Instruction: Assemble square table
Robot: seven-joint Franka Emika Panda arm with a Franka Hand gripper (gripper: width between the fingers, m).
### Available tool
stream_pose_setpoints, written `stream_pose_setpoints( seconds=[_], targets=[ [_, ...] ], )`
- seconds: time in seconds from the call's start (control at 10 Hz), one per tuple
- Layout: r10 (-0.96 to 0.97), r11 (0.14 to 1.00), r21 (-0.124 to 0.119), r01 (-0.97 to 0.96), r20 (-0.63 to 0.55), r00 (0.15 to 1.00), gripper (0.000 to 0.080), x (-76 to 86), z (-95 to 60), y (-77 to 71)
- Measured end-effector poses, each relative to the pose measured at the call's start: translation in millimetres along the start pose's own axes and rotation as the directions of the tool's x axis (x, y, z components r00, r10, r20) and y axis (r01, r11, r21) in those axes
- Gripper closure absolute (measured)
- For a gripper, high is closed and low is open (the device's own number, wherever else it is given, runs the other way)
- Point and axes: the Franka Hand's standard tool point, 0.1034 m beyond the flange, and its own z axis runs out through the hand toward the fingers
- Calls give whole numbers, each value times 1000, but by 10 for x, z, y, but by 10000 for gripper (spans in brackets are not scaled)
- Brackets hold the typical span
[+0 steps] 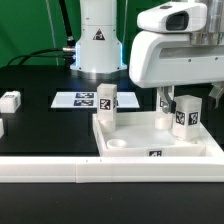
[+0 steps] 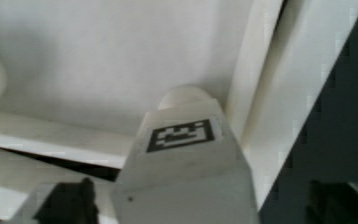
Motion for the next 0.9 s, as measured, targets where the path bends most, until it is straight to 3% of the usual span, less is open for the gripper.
stream_pose_setpoints(
  seconds=[0.1, 0.2, 0.3, 0.7, 0.9],
  targets=[
    [0, 1000, 0, 0, 0, 1000, 312, -1, 3, 0],
    [0, 1000, 0, 0, 1, 1000, 447, -2, 5, 1],
    [0, 1000, 0, 0, 1, 1000, 511, -2, 5, 4],
    [81, 997, 1, -81, 0, 997, 511, 6, 8, 12],
    [297, 955, 1, -297, -1, 955, 509, 12, 8, 4]
  ],
)
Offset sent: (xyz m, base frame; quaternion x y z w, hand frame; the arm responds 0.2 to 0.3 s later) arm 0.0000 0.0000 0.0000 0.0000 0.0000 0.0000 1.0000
